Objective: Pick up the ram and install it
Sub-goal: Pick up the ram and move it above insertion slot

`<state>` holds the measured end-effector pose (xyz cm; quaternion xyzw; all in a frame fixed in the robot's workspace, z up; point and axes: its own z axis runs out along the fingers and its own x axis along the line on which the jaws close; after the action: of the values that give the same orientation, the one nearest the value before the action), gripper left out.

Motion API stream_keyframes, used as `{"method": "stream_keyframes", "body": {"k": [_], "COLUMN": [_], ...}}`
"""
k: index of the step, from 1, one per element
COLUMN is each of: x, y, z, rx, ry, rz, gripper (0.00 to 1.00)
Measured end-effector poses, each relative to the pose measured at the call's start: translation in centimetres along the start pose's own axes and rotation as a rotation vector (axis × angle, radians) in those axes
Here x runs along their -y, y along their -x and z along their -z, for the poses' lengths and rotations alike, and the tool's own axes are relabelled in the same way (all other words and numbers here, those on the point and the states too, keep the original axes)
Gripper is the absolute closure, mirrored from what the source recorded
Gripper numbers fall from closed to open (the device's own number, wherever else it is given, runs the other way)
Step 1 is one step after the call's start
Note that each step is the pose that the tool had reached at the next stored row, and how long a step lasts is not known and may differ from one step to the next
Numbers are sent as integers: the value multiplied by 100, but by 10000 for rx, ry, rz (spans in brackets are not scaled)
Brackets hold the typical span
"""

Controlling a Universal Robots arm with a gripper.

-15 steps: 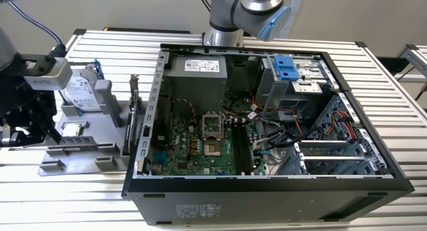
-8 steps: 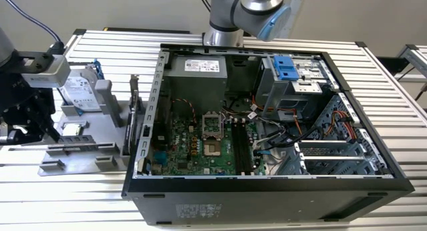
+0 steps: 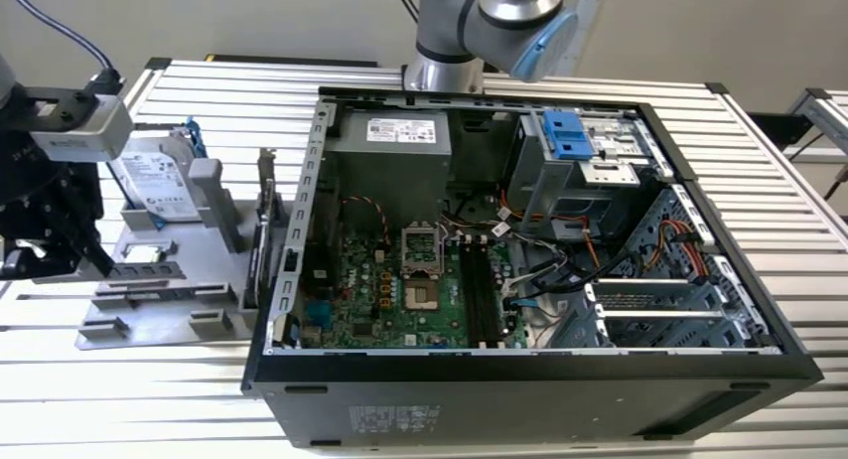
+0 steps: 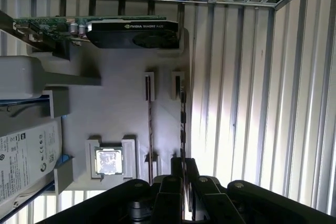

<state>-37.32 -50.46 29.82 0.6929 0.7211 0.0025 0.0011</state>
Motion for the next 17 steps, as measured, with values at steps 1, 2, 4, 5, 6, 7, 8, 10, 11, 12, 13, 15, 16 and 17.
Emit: {"method": "stream_keyframes", "body": {"k": [1,2,4,5,6,7,8,10,11,12,13,15,16,17], "x": [0,0,0,0,0,0,0,0,0,0,0,0,-1,0], "y": [0,0,0,0,0,0,0,0,0,0,0,0,0,-1], "z": [11,21,40,49,58,66,74,113,128,137,146,167,177,187], "rx": [0,0,0,0,0,1,0,1,0,0,0,0,0,0], "ry": [1,1,0,1,0,-1,1,0,1,0,1,0,1,1], "rz": [-1,-2,-5,-5,-7,-9,-9,-14,-17,-19,-21,-25,-27,-29], "gripper": [100,100,100,100,100,100,100,100,100,100,100,100,100,100]}}
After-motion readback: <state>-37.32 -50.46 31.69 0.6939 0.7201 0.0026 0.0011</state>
